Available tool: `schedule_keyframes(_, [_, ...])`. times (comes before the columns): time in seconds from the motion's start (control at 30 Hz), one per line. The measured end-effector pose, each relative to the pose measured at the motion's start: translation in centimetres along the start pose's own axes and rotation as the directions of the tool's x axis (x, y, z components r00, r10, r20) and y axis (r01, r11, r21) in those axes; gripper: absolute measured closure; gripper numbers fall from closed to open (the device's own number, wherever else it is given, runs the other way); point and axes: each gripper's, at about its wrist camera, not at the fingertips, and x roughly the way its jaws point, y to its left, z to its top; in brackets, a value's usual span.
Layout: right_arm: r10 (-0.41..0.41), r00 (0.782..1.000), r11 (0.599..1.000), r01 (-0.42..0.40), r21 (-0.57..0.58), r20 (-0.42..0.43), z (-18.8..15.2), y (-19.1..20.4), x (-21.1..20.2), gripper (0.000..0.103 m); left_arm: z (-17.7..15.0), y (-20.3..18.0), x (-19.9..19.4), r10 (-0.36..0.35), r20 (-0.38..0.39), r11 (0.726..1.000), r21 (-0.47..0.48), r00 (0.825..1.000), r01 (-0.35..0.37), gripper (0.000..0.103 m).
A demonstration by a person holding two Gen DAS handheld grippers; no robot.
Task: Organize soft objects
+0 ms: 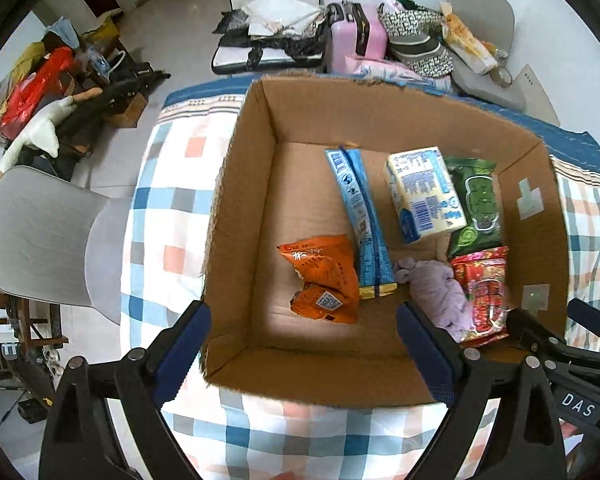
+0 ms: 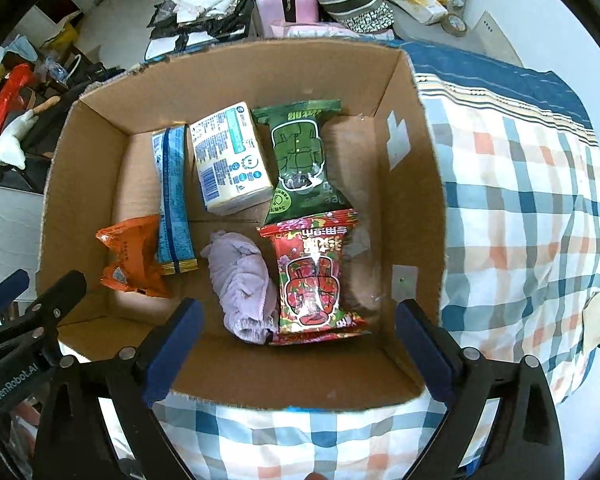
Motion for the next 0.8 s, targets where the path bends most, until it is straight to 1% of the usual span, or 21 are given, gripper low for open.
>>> schedule_keyframes(0.17, [0.007, 0.999, 1.0, -0.007, 0.004, 0.043, -1.1, -0.5, -2.7, 0.004, -0.9, -0.4, -3.1, -0.007, 0.048, 1.0, 0.005, 0.999, 0.007, 0.008])
schedule_keyframes(0.3, [0.026, 0.994, 1.0, -0.027, 0.011, 0.108, -2.9, -1.1, -6.6, 0.004, -2.1, -0.6, -6.8, -0.028, 0.095, 1.0, 0.009, 0.995, 0.027, 0.008])
schedule_keyframes(0.37, [0.028, 0.989, 1.0, -0.03, 0.009, 0.146, -3.7, -1.3, -8.7, 0.004, -2.9, -0.5, -9.3, -0.028, 0.122, 1.0, 0.01, 0.992, 0.027, 0.008])
schedule_keyframes(0.43, [0.03, 0.982, 0.999, -0.031, 0.007, 0.188, -4.9, -1.5, -11.3, 0.004, -3.7, -0.4, -12.0, -0.042, 0.161, 0.999, 0.007, 0.986, 0.042, 0.008])
schedule_keyframes(0.57, [0.034, 0.965, 0.999, -0.034, -0.002, 0.26, -7.2, -1.7, -15.9, 0.004, -5.2, -0.4, -16.0, -0.035, 0.209, 0.999, 0.016, 0.977, 0.033, 0.008])
schedule_keyframes(0.7, [0.043, 0.947, 0.999, -0.039, -0.02, 0.318, -9.6, -1.8, -20.2, 0.004, -6.6, -0.2, -19.1, -0.05, 0.235, 0.999, 0.012, 0.971, 0.048, 0.008])
schedule_keyframes(0.8, [0.048, 0.937, 0.999, -0.039, -0.032, 0.347, -11.2, -1.6, -22.6, 0.004, -7.6, -0.2, -20.8, -0.051, 0.248, 0.999, 0.012, 0.967, 0.05, 0.008])
